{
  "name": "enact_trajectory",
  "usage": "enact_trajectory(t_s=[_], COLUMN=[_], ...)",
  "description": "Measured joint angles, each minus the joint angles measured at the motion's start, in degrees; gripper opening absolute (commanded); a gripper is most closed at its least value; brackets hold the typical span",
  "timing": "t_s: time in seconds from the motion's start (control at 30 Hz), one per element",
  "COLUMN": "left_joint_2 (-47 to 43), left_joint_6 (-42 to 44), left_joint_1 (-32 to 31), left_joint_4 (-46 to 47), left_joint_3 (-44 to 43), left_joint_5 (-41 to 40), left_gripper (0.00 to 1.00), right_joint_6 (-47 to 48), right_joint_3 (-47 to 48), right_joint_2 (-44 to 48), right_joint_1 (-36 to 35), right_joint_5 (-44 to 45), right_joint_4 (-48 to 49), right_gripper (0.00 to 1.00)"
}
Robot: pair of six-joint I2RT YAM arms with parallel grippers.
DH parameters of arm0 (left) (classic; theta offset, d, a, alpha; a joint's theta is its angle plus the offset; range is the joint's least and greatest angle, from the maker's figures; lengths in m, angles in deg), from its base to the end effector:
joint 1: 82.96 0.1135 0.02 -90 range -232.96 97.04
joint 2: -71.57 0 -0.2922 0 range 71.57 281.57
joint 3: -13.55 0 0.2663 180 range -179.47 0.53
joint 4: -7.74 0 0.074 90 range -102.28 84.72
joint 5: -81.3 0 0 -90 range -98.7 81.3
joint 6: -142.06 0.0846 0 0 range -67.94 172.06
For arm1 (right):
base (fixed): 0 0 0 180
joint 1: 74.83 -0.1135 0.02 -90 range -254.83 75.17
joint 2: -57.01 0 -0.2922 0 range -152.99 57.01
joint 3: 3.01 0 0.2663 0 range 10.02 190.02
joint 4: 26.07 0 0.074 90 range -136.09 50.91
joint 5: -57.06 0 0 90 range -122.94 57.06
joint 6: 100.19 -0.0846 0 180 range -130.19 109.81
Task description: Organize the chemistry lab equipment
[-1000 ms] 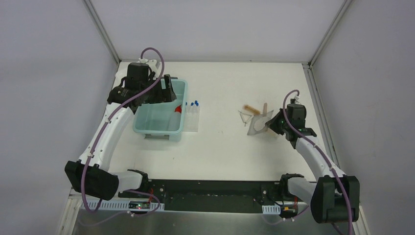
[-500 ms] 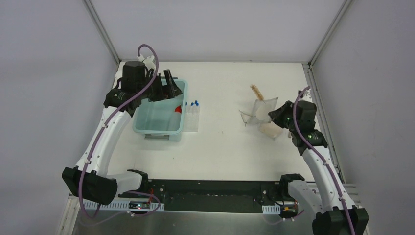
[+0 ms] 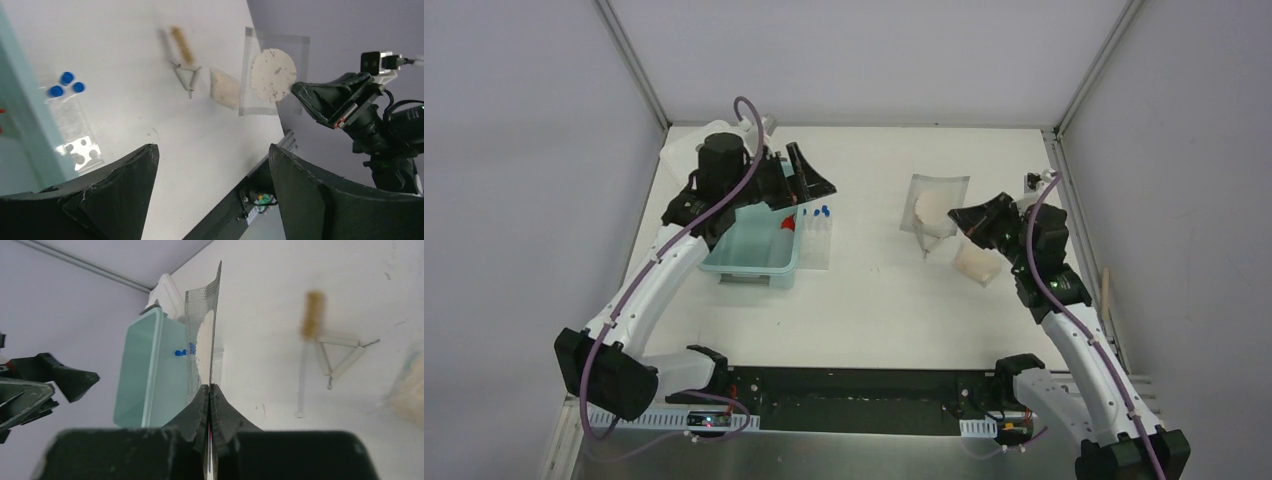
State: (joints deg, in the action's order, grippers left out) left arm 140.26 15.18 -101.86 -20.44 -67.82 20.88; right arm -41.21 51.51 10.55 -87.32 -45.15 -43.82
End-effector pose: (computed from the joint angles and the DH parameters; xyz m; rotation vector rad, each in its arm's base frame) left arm 0.2853 -0.1418 0.4047 0.0810 1.9639 -1.1352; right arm 0.2274 0.0687 0.3363 0.1286 1.7899 0.7364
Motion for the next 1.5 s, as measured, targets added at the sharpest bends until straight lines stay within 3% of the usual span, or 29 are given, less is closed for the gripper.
enact_trajectory(t_s=[0.27, 0.8, 1.2, 1.3, 1.5], left_joint_2=[7.0, 8.5, 10.4, 11.9, 13.4], left_joint_6=[-7.9, -11.0, -16.4, -17.1, -18.3], left_joint_1=[-8.2, -8.4, -11.1, -11.9, -12.3], left_joint_4=[14.0, 22.2, 34.0, 34.6, 34.7], left_joint_3=[2.0, 2.7, 2.7, 2.7, 2.6], left_joint_5=[3.4, 4.9, 10.5, 10.8, 11.0], left_gripper=[0.83, 0.84, 0.84, 0.77, 0.29], right_joint_6=[-3.8, -9.0, -12.5, -13.2, -13.4], right_joint_3=[-0.1, -1.4, -2.0, -2.0, -2.0], right_joint_2=[0.0, 5.9, 3.9, 3.1, 2.6], right_joint_1=[-6.3, -8.8, -9.9, -10.6, -11.4], right_joint_5=[0.8, 3.3, 1.5, 1.1, 0.7], right_joint_4=[7.1, 14.1, 20.0, 20.9, 22.1], right_gripper=[0.0, 0.0, 0.0, 0.0, 0.0])
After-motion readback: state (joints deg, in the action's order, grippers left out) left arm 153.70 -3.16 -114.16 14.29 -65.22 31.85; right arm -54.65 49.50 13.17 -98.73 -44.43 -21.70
